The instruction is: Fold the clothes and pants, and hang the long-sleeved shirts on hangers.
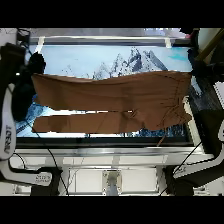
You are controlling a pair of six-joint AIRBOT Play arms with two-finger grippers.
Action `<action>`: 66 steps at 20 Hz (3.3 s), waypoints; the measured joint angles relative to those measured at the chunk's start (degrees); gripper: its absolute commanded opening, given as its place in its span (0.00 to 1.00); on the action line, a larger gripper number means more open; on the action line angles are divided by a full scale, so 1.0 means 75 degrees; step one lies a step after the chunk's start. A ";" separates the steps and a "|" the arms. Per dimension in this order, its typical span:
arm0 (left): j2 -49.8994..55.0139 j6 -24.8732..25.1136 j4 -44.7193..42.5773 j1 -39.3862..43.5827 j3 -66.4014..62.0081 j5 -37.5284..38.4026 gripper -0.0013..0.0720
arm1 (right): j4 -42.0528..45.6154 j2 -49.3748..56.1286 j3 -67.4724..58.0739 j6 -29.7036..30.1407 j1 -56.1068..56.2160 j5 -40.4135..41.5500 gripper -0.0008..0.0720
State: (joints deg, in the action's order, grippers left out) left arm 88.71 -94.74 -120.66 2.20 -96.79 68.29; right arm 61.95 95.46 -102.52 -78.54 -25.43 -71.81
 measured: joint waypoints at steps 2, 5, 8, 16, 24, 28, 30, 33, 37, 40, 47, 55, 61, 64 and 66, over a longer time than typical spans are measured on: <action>0.0635 -0.0154 -0.0073 0.0038 -0.0268 -0.0157 0.03 | 0.0079 0.0283 -0.0009 -0.0408 0.0201 0.0548 0.07; 0.1772 -0.0758 -0.0297 -0.0041 -0.1154 -0.0388 0.03 | 0.0146 0.0816 -0.0017 -0.1043 0.0522 0.1565 0.07; 0.2763 -0.1122 -0.0361 -0.0114 -0.2107 -0.0501 0.03 | 0.0181 0.1358 -0.0017 -0.1638 0.0799 0.2521 0.07; 0.3034 -0.1370 -0.0370 -0.0093 -0.2789 -0.0396 0.98 | 0.0195 0.1626 -0.0530 -0.2320 0.1037 0.3544 0.61; -0.0408 -0.1894 -0.1125 -0.0513 -0.0446 0.2232 0.98 | 0.1402 -0.0370 -0.1037 -0.1148 -0.0038 0.0009 0.61; -0.3375 -0.2760 -0.0973 -0.1023 0.3497 0.2343 0.98 | 0.1478 -0.1804 -0.0064 -0.0423 -0.0498 -0.1087 0.61; -0.4695 -0.3069 -0.0163 -0.1649 0.5257 0.2063 0.98 | 0.1215 -0.2454 0.0542 -0.0175 -0.0557 -0.1373 0.61; -0.5995 -0.2871 0.1664 -0.3028 0.7067 0.1236 0.98 | 0.0883 -0.3197 0.1113 0.0023 -0.0478 -0.1635 0.61; -0.6368 -0.1871 0.3153 -0.4969 0.7962 0.0539 0.98 | 0.0612 -0.3791 0.1376 0.0099 -0.0280 -0.1979 0.61; -0.5971 -0.1005 0.4089 -0.6242 0.8174 0.0294 0.98 | 0.0452 -0.4045 0.1437 -0.0006 -0.0210 -0.2139 0.61; -0.4109 0.1241 0.7096 -0.7539 0.8291 -0.0029 0.98 | 0.0160 -0.4299 0.1472 -0.0160 -0.0175 -0.2311 0.61; -0.3459 0.2439 0.9279 -0.7667 0.8300 -0.0924 0.98 | 0.0105 -0.4328 0.1472 -0.0227 -0.0175 -0.2343 0.61; -0.3246 0.2500 0.9535 -0.7291 0.8300 -0.1020 0.81 | 0.0105 -0.4328 0.1472 -0.0236 -0.0175 -0.2340 0.61; -0.3063 0.2489 0.9568 -0.6974 0.8300 -0.1107 0.73 | 0.0105 -0.4328 0.1472 -0.0236 -0.0175 -0.2340 0.61; -0.2923 0.2433 0.9573 -0.6857 0.8300 -0.1166 0.67 | 0.0105 -0.4328 0.1472 -0.0236 -0.0175 -0.2340 0.61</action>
State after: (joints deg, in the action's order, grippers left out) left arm 66.78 -76.49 -48.86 -49.23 -34.54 59.55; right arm 62.74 63.00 -91.48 -80.31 -26.74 -89.36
